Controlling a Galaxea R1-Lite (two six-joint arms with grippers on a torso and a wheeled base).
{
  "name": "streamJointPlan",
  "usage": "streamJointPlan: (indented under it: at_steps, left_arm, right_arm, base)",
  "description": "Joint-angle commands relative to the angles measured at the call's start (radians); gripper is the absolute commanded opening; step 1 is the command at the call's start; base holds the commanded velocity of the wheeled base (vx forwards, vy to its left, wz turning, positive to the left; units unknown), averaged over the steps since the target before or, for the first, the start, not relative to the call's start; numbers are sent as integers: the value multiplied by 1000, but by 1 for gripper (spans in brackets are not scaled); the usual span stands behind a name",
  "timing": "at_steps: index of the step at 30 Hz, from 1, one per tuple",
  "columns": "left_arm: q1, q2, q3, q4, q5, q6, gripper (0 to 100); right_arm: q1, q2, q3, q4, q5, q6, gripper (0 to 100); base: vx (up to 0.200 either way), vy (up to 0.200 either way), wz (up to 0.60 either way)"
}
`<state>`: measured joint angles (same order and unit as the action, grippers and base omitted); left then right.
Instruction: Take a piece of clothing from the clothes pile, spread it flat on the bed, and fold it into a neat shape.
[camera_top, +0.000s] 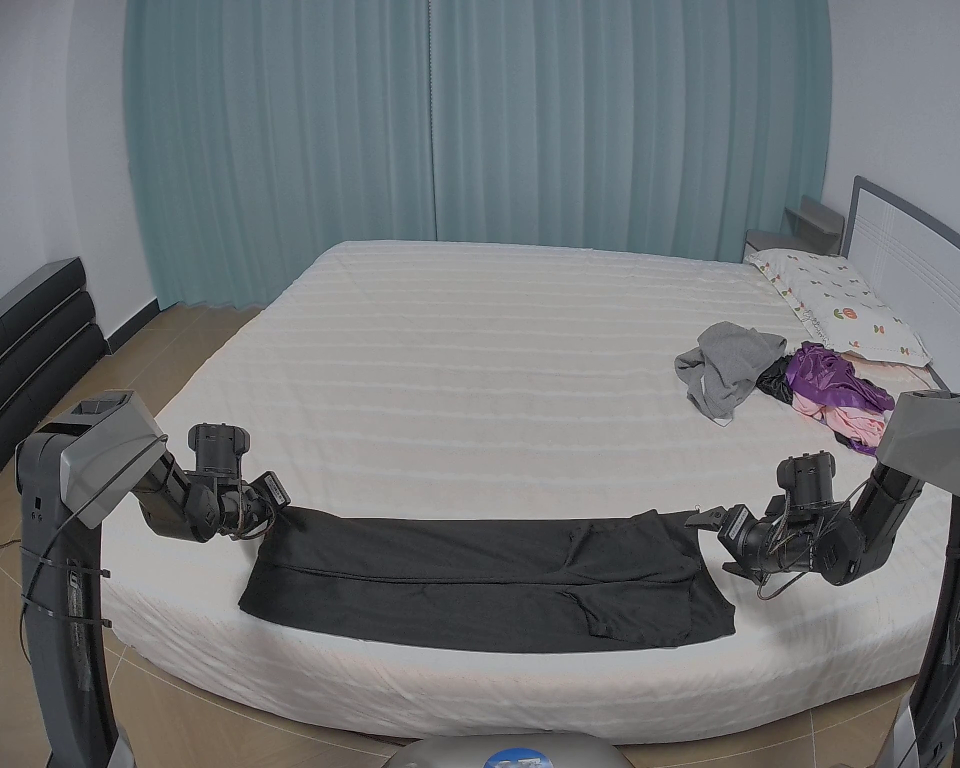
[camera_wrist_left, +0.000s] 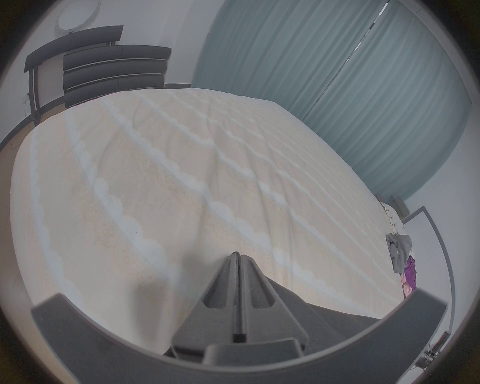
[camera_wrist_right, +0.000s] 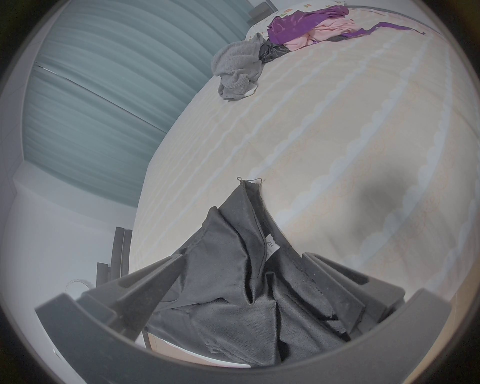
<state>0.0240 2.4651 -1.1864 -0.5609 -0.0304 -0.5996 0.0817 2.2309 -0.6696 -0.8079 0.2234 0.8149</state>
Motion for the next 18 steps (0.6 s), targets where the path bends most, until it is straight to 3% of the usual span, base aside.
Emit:
streamJointPlan:
  at_steps: [1, 14, 15, 18]
  left_arm:
    - [10, -15, -10, 4, 0, 0, 0]
    - [13, -6, -33, 6, -2, 0, 0]
    - [13, -6, -33, 7, -3, -2, 100]
    - [13, -3, -41, 10, -6, -3, 100]
  right_arm:
    - [0, 0, 4, -1, 1, 0, 100]
    - [1, 1, 5, -1, 1, 0, 100]
    - [3, 1, 4, -1, 1, 0, 100]
    - [3, 0, 5, -1, 1, 0, 100]
  base:
    - [0, 0, 0]
    - [0, 0, 0]
    - [0, 0, 0]
    - [0, 0, 0]
